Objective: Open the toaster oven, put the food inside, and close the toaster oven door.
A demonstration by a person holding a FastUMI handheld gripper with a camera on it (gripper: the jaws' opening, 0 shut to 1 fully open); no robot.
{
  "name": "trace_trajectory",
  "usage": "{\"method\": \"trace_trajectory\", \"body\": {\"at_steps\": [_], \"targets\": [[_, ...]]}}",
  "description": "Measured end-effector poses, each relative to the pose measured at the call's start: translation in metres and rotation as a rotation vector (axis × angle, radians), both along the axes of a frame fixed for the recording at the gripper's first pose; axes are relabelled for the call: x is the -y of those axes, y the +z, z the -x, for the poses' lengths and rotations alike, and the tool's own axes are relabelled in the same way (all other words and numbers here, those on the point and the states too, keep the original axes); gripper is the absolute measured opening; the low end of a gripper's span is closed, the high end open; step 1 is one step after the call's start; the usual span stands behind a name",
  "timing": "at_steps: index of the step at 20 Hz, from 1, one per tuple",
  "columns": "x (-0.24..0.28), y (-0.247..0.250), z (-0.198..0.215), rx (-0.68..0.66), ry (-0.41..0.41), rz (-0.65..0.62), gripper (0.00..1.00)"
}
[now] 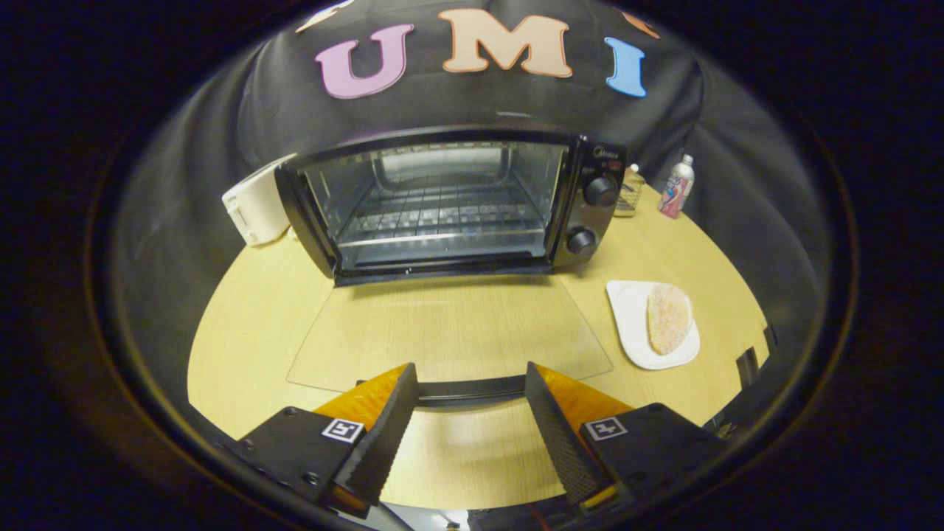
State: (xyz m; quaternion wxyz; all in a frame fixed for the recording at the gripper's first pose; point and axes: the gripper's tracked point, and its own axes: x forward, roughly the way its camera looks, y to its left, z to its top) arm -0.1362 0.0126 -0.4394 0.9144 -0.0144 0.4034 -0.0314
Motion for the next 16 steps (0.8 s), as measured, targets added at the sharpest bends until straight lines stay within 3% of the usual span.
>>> {"method": "trace_trajectory", "body": {"at_steps": [6,10,16], "targets": [[0.002,-0.015,-0.008,-0.032,-0.007,-0.010,0.93],[0.006,0.002,-0.015,-0.006,-0.013,-0.035,0.93],[0.052,0.041,-0.048,0.100,-0.143,-0.053,0.92]]}}
